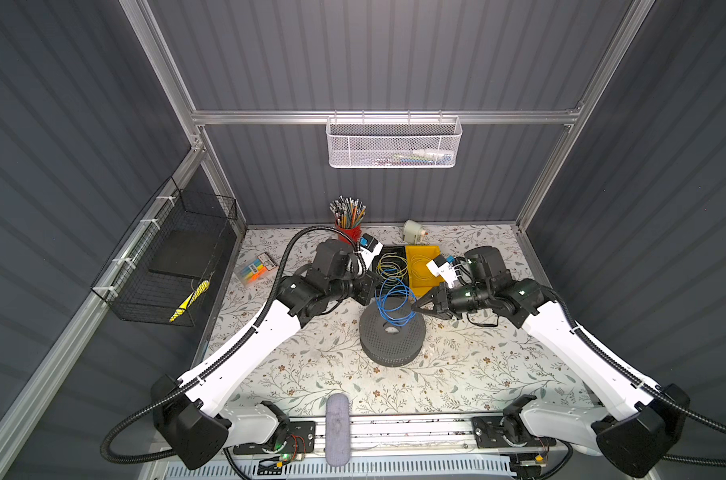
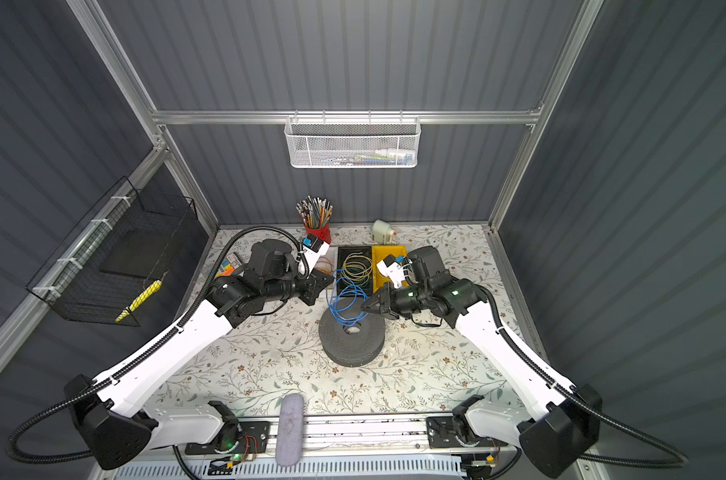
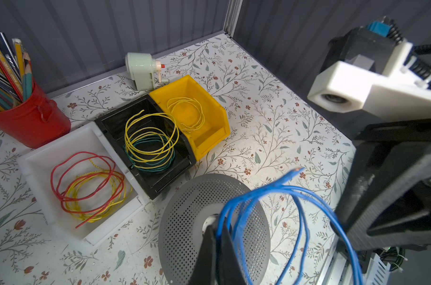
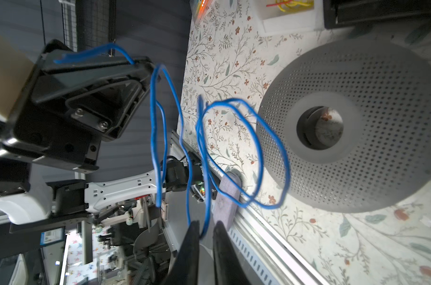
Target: Wrap the cables
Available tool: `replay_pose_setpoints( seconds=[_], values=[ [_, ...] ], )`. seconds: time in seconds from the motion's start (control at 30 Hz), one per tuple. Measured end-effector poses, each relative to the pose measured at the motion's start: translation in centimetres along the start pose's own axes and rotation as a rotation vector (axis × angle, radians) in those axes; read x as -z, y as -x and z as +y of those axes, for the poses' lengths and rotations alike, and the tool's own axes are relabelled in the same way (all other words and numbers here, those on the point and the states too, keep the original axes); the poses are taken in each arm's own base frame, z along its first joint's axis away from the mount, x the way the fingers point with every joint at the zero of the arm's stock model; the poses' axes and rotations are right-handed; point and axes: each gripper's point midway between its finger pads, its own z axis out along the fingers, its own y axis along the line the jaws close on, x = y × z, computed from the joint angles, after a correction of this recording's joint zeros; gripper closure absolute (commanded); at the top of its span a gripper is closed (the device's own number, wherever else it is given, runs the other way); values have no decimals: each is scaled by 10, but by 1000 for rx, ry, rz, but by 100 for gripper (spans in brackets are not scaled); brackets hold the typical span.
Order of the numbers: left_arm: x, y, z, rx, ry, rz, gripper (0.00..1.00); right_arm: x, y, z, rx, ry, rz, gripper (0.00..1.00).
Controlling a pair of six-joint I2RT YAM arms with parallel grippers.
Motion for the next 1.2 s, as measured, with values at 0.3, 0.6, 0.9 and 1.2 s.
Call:
replay_pose_setpoints(
  seconds=[0.3, 0.6, 0.9, 1.2],
  values=[
    [24, 29, -18, 21, -62, -54, 100, 27, 7, 29, 149, 4, -64, 54],
    [43, 42, -28, 42, -94, -95, 100, 73, 12, 34, 191, -17, -216, 53],
    [47, 45, -33, 61, -123, -104, 100, 68, 16, 21, 131, 40, -212, 63],
    [40, 33, -31, 73, -127, -82, 100, 50, 15, 27, 104, 136, -165, 63]
  ],
)
